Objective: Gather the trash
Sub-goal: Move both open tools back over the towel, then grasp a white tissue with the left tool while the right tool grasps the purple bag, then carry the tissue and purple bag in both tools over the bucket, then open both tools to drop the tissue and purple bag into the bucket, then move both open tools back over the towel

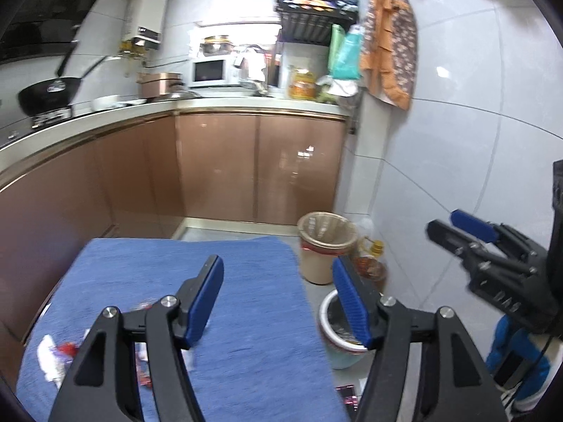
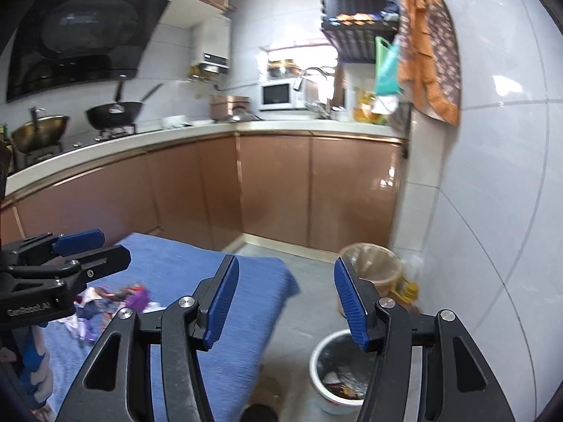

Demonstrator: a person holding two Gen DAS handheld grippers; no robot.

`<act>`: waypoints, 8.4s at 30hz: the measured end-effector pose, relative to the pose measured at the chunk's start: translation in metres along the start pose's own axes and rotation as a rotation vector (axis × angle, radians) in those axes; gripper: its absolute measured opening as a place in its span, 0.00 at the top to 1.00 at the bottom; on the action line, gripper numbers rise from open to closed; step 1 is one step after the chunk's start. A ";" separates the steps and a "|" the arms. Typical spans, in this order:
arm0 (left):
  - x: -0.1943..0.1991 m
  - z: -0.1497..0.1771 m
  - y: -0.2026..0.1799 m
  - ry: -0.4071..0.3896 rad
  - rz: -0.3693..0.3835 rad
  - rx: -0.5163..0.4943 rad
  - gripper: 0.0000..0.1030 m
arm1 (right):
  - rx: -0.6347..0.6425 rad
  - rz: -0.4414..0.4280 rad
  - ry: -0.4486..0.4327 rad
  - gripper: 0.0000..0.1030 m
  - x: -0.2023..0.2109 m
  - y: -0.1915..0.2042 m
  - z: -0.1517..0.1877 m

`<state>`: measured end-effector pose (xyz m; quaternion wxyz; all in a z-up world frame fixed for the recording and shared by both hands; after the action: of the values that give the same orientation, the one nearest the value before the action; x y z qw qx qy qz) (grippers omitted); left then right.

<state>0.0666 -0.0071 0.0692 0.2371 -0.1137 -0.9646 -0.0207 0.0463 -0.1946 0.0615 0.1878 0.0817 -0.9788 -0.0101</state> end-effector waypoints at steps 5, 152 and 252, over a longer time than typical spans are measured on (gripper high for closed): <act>0.013 0.009 0.049 -0.008 -0.063 0.045 0.39 | 0.011 -0.078 -0.003 0.46 -0.008 0.027 -0.007; -0.326 0.051 -0.228 0.582 0.409 -0.128 0.90 | -0.466 0.046 0.392 0.72 -0.195 -0.244 0.186; -0.067 0.112 0.246 0.425 0.029 0.198 0.58 | 0.073 -0.429 0.211 0.45 -0.135 0.124 0.017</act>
<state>0.1298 0.2291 -0.0641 0.4454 -0.0968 -0.8885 0.0541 0.1449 -0.0507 0.0026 0.2794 0.2951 -0.9137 -0.0056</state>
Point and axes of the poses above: each gripper's, at about its wrist camera, not at the fingertips, and x roughly against the way its jaws point, y to its left, z to its underside, the point moved 1 cm from there along -x, roughly the way its jaws point, and after that the axes turned 6 degrees about -z, right-handed, at the moved point
